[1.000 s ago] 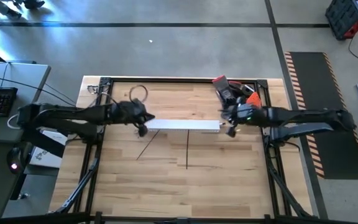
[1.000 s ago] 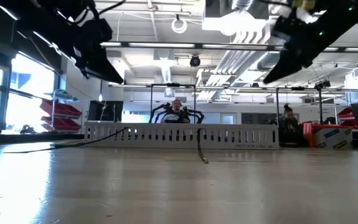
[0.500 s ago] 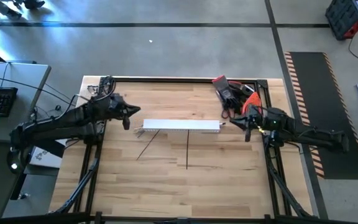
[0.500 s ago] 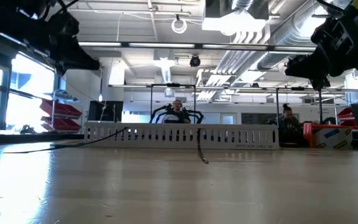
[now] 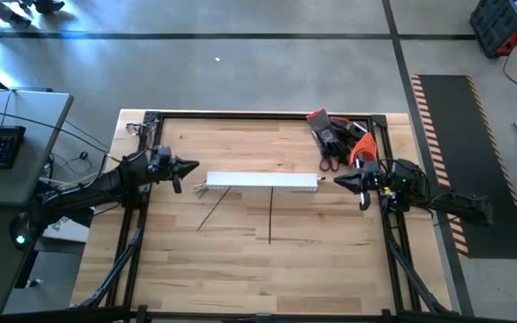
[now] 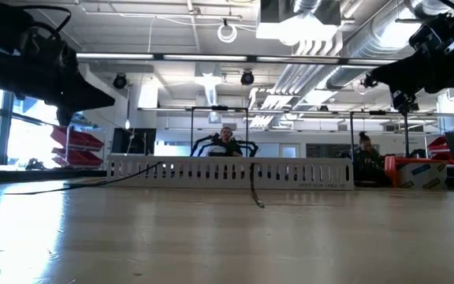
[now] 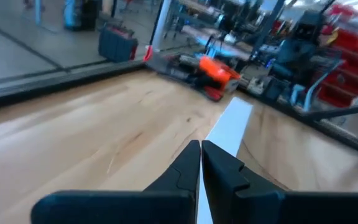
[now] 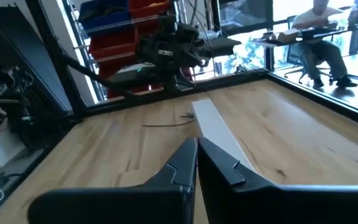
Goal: Ziptie cables
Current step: Return to Home Position
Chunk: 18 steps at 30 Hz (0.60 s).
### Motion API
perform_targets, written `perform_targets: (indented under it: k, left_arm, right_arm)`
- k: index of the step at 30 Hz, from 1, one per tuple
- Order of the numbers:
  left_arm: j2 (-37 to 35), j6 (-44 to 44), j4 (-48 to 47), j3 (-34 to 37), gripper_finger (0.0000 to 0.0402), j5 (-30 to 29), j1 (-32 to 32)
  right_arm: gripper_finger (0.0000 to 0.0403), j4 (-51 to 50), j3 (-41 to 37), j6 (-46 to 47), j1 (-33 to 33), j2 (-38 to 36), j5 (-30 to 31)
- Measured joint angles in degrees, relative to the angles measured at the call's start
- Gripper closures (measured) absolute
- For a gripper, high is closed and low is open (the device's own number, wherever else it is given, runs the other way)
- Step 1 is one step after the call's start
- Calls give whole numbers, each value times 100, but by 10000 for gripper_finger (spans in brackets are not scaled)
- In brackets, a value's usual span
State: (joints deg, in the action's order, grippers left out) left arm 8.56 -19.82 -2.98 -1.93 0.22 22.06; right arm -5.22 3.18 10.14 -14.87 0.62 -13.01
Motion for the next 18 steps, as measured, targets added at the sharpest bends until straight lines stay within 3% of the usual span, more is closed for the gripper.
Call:
perform_targets:
  k: [9,18]
  left_arm:
    - [-229,281,113,28,402,162,93]
    - [-612,589,117,26,402,224,408]
  right_arm:
    - [403,66,-7,216,-6,-52,-50]
    - [403,812,-7,388,-11,-49,-158]
